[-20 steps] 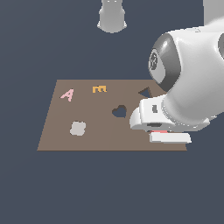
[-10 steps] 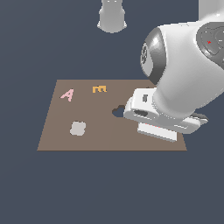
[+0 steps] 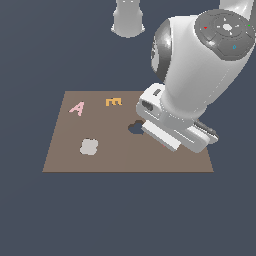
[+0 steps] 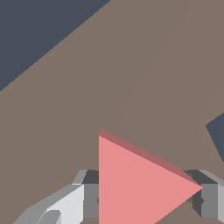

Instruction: Insert a designated object into the corresponding slot on a board.

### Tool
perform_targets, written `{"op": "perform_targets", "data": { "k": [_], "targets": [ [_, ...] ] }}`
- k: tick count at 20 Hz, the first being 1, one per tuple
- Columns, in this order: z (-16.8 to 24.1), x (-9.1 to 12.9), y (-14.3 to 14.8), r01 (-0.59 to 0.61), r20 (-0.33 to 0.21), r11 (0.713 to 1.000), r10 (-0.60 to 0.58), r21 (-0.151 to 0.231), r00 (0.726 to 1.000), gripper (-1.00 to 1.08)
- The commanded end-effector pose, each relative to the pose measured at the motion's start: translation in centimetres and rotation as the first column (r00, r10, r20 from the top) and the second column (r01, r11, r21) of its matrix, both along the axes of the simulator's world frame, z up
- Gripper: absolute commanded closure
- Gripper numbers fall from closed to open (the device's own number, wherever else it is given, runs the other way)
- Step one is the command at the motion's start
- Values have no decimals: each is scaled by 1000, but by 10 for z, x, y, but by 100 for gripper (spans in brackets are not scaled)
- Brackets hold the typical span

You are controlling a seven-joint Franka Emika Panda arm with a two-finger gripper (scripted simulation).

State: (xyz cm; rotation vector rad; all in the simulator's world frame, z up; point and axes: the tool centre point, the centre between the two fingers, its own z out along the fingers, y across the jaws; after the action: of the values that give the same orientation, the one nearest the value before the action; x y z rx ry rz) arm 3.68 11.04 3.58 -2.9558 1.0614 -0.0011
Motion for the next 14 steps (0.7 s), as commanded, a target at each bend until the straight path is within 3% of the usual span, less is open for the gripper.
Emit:
{"op": "perform_targets", "data": {
  "k": [1, 7, 14],
  "targets": [
    [1, -10, -4, 111, 1, 994, -111, 1, 994, 108],
    [2, -35, -9, 359, 1, 933, -359, 1, 933, 108],
    [2, -63, -7, 607, 1, 794, -607, 2, 794, 108]
  ]
}}
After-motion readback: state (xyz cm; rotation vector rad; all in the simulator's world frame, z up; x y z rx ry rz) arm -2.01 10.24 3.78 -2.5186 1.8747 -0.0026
